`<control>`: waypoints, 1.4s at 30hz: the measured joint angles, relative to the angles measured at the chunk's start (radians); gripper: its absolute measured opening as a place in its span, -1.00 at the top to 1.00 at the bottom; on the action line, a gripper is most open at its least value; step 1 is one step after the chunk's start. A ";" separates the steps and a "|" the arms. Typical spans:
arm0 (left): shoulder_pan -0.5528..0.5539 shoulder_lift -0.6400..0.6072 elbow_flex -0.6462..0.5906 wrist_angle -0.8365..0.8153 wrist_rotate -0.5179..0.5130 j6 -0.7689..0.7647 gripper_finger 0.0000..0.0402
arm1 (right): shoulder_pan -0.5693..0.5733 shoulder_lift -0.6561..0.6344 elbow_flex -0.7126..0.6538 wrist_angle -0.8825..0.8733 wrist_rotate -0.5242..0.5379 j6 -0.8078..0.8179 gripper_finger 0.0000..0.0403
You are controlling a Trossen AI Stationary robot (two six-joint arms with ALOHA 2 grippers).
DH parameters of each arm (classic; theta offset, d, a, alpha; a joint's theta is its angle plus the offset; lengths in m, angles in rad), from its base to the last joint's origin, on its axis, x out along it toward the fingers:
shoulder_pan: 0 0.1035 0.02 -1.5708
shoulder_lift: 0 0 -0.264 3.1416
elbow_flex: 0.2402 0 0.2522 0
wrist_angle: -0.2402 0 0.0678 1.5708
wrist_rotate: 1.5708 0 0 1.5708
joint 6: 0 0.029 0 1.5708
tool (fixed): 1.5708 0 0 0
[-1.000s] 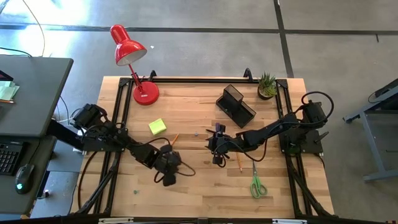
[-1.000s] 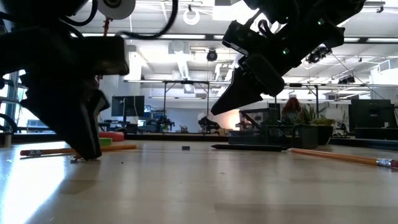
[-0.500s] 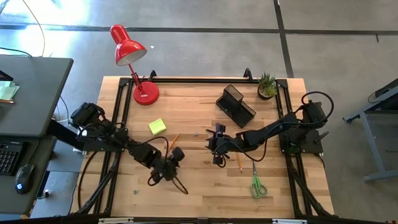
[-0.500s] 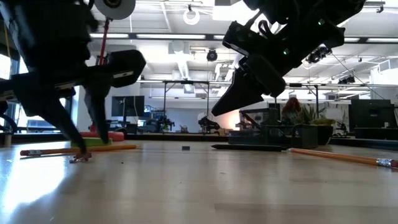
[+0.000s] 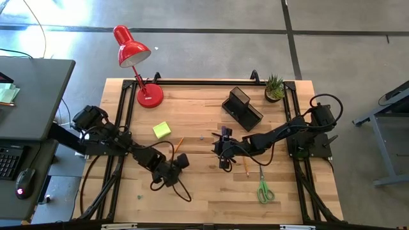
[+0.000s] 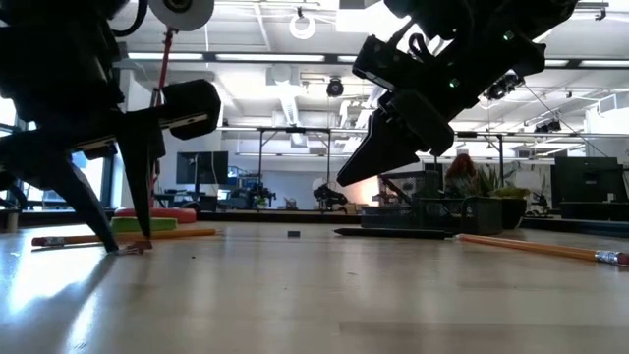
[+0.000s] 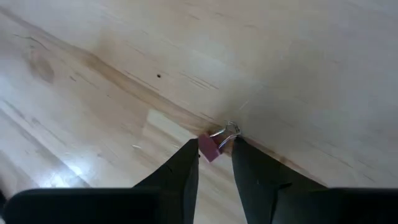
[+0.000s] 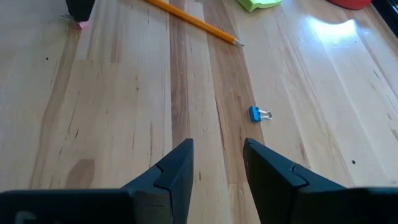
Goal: Pick and place office supplies into organizer
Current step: Put the pink binder clip into the black desk organizer
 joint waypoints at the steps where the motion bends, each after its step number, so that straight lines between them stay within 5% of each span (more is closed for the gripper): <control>1: 0.006 0.000 0.000 -0.005 0.013 0.001 0.57 | 0.000 0.000 0.000 0.000 0.000 0.000 0.34; 23: 0.043 0.040 -0.003 0.213 0.096 -0.088 0.57 | 0.000 0.000 0.000 0.003 -0.010 0.009 0.34; 30: 0.043 0.040 -0.003 0.261 0.044 -0.442 0.57 | 0.000 0.000 0.000 0.000 -0.010 0.017 0.34; 38: 0.043 0.039 -0.003 0.262 -0.042 -1.167 0.57 | 0.000 0.000 0.000 0.000 -0.010 0.017 0.34; 42: 0.043 0.038 -0.003 0.261 -0.043 -1.365 0.57 | 0.000 0.000 0.000 0.000 -0.010 0.018 0.34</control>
